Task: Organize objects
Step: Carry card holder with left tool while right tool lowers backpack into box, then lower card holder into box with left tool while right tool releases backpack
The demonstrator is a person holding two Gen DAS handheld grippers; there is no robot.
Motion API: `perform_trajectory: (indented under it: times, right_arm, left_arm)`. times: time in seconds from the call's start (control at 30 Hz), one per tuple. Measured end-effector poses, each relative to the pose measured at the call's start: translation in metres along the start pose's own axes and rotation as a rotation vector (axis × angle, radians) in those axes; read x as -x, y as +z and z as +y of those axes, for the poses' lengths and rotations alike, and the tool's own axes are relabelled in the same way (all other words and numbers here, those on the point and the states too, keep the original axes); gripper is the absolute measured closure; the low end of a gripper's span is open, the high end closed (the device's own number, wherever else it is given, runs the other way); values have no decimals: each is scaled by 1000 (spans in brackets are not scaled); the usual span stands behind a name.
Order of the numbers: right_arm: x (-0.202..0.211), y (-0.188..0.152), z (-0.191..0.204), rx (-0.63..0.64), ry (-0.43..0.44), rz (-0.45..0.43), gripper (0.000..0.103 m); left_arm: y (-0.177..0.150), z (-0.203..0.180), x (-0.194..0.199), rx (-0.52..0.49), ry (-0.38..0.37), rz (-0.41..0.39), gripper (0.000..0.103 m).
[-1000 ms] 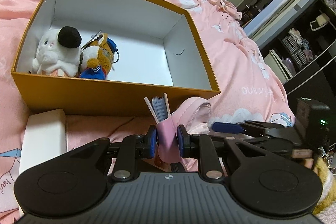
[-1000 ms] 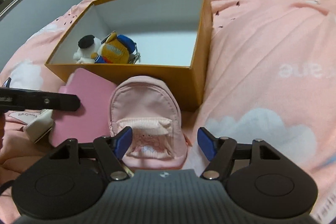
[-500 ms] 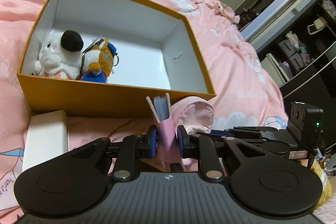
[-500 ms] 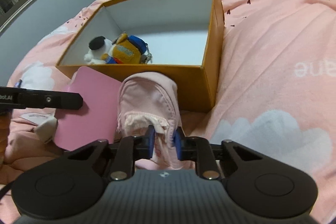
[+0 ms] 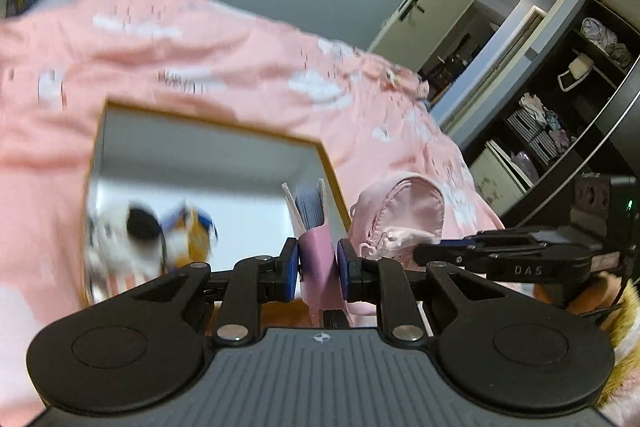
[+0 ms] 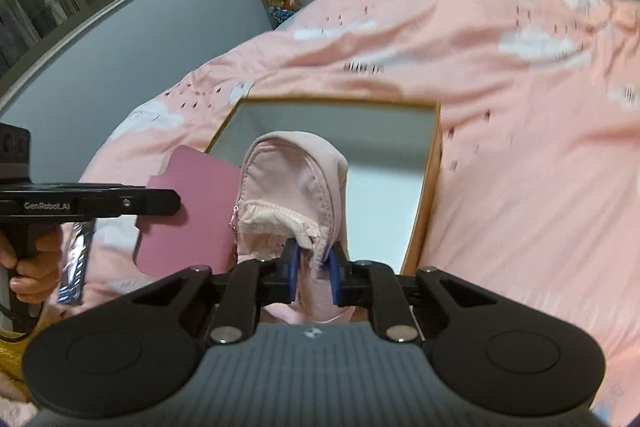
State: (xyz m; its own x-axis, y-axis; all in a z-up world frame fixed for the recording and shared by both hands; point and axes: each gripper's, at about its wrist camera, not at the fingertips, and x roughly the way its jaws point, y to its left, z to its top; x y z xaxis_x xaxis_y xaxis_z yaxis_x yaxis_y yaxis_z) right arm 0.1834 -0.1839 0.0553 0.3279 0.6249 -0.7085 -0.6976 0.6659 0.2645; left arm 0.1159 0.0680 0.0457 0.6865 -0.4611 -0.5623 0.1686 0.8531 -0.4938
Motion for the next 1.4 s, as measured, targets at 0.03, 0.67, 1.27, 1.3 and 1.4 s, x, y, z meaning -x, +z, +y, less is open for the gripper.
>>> perform_trajectory:
  times: [0.03, 0.67, 1.27, 1.3, 1.4]
  right_arm:
    - [-3, 10, 1, 13, -18, 0, 87]
    - [-165, 46, -18, 54, -168, 477, 87]
    - [-167, 37, -13, 165, -259, 510, 70]
    - [-166, 37, -12, 183, -254, 508, 70]
    - [-169, 40, -10, 219, -237, 508, 70]
  left_arm:
    - [6, 1, -4, -6, 2, -7, 80]
    - [11, 52, -99, -4, 38, 158, 81]
    - [-2, 53, -121, -21, 87, 264, 81]
    - [-2, 53, -120, -22, 91, 261, 81]
    - [1, 51, -118, -15, 91, 253, 81]
